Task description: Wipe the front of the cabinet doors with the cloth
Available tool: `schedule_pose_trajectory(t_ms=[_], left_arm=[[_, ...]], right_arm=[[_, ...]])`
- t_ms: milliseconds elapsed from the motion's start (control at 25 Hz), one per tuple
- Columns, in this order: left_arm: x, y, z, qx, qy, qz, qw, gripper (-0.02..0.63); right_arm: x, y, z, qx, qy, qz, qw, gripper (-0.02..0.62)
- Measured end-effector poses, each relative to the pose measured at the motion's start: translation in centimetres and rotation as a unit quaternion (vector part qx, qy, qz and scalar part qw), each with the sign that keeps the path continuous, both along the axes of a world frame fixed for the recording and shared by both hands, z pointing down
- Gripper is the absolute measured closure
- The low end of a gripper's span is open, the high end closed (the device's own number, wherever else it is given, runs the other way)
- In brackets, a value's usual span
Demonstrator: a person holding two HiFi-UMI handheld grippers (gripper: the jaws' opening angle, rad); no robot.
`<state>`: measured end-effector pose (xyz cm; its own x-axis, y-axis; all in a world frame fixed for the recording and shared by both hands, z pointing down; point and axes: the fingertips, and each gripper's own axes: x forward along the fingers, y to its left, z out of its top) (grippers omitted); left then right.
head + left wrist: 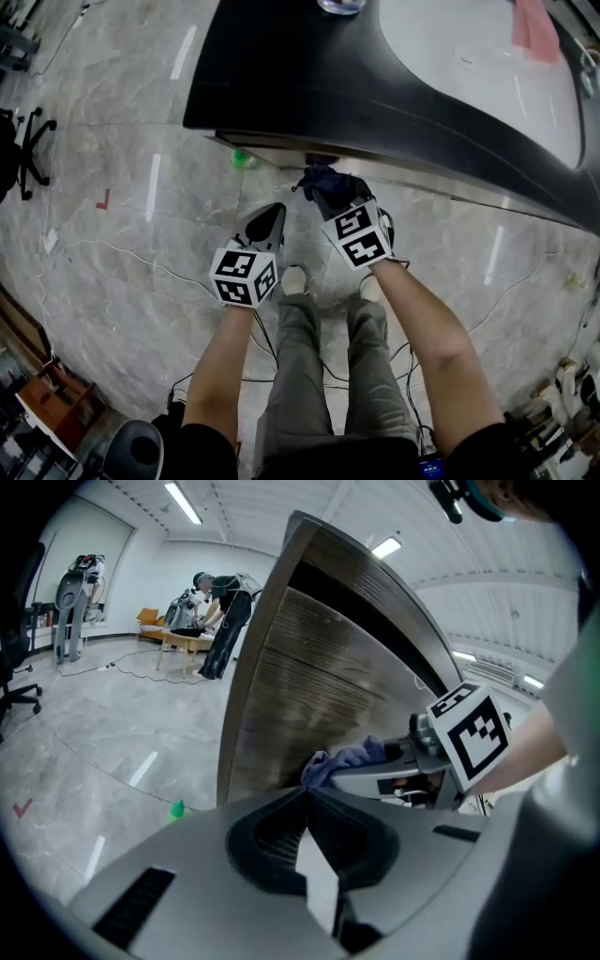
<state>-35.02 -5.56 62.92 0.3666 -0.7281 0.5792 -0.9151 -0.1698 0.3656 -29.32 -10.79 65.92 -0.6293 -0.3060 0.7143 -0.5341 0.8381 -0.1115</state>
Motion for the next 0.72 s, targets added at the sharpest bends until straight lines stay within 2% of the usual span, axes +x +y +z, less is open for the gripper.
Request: schedule_pose_trajectory(t_ms=[720], left_arm=[[13.8, -2.2, -0.2, 0.002, -0.006, 0.092, 0.9958, 0.6]], right_arm=[[15.4, -1.8, -0.2, 0.011, 0.013, 0.068, 0.998, 0.486]])
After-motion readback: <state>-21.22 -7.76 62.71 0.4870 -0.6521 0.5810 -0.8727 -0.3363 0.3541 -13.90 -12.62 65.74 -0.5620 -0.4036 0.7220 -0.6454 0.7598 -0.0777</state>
